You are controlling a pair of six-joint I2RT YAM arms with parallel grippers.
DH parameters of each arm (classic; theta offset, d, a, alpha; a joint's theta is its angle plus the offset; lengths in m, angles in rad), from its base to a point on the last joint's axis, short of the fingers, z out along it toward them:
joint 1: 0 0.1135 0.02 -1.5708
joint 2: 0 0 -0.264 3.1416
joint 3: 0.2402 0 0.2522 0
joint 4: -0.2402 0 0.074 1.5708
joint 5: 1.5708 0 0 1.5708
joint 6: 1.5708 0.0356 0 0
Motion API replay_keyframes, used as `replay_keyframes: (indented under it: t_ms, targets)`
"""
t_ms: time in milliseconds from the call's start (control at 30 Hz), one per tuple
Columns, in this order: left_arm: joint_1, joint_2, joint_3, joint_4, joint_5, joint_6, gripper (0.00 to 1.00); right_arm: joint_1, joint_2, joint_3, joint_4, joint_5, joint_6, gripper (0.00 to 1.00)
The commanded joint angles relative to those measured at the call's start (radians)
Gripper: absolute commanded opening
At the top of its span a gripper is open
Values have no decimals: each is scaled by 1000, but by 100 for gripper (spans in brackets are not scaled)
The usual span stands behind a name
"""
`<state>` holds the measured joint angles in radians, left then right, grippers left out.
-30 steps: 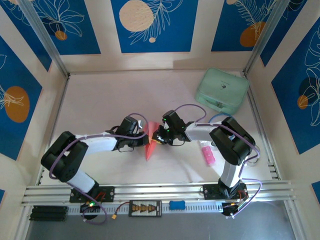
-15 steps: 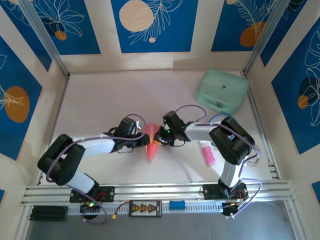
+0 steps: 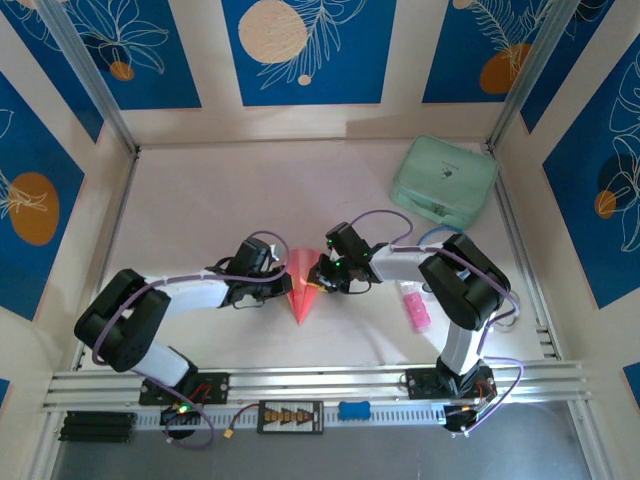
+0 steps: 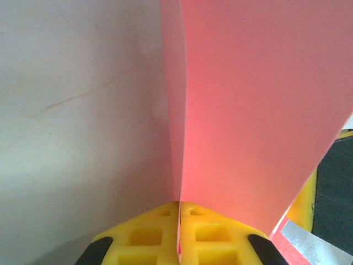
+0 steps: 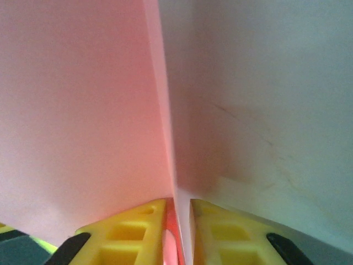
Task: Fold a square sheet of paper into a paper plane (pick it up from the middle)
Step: Move a paper plane to the center of the table.
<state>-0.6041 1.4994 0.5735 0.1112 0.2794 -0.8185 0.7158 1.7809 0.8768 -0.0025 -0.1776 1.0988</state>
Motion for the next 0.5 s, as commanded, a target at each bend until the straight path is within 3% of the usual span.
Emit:
replay_keyframes:
  t_ms: [0,467]
  targets:
    - [12,-21,-3,-35,-27,-13,3,14,-67,-2,-71,14,-41,23]
    - [13,-10,9,-42,-14,-11,0,58,-38,8,-117,3,-54,25]
